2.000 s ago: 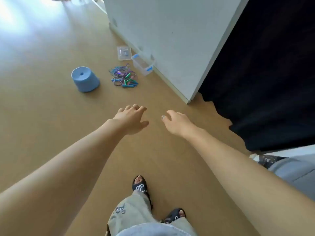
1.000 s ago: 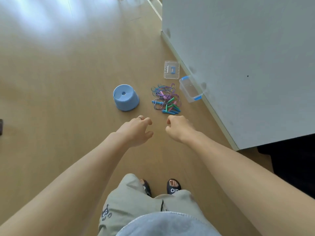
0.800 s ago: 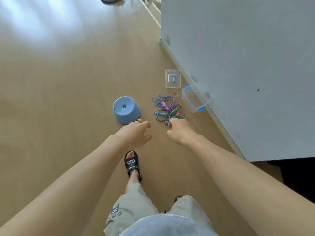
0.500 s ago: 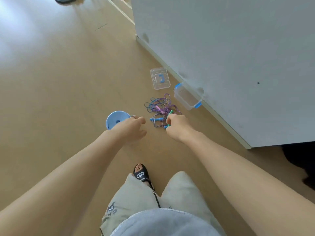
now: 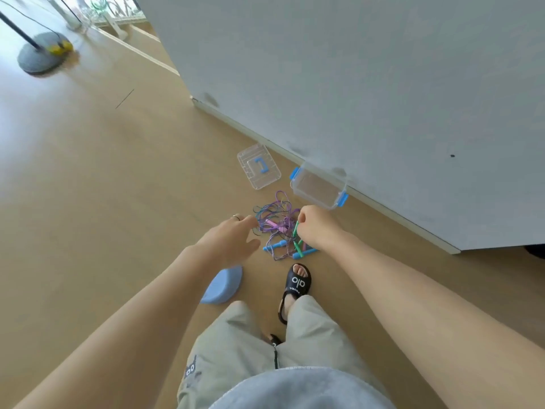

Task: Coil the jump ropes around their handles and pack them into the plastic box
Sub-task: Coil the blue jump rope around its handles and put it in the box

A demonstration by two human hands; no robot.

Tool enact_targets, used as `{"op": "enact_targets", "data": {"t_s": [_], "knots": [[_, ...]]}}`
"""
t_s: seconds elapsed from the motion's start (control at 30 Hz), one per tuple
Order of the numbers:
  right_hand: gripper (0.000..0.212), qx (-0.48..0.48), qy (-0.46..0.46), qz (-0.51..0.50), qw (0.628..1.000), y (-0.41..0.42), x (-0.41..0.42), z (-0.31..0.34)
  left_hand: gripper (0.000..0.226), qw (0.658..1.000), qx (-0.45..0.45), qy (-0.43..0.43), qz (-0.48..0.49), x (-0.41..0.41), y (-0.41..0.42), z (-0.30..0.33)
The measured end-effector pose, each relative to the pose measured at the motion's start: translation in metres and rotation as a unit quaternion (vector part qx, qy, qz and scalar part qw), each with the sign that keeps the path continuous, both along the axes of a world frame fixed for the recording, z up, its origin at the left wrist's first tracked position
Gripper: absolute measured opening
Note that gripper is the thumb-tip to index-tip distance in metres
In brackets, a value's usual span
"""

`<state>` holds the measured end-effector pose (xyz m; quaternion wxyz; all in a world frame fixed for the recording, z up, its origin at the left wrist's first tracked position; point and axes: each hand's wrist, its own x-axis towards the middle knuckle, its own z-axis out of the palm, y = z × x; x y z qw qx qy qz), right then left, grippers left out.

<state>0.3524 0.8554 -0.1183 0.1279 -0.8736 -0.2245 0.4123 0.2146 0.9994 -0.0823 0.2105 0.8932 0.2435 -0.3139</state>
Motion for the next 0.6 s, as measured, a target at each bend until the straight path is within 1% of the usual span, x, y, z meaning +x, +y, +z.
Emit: {"op": "enact_targets", "data": {"t_s": [0.23,0.33,0.5,0.6], "knots": [[0.016,0.007,0.022,-0.061,0.998,0.046,0.065,-0.009,0.043,0.998,0.003,-0.006,-0.055,0.084,0.054,0.003],[0.013,0.014,0.03,-0.102,0.994,0.062,0.089,-0.02,0.041,0.996,0.009,-0.012,-0.087,0.12,0.078,-0.004],[0.015,0.023,0.075,-0.21,0.975,0.086,0.117,-0.051,0.045,0.984,0.021,0.017,-0.176,0.175,0.116,-0.04],[0.016,0.034,0.101,-0.281,0.954,0.107,0.133,-0.087,0.045,0.979,-0.005,0.016,-0.205,0.204,0.143,-0.081]]}}
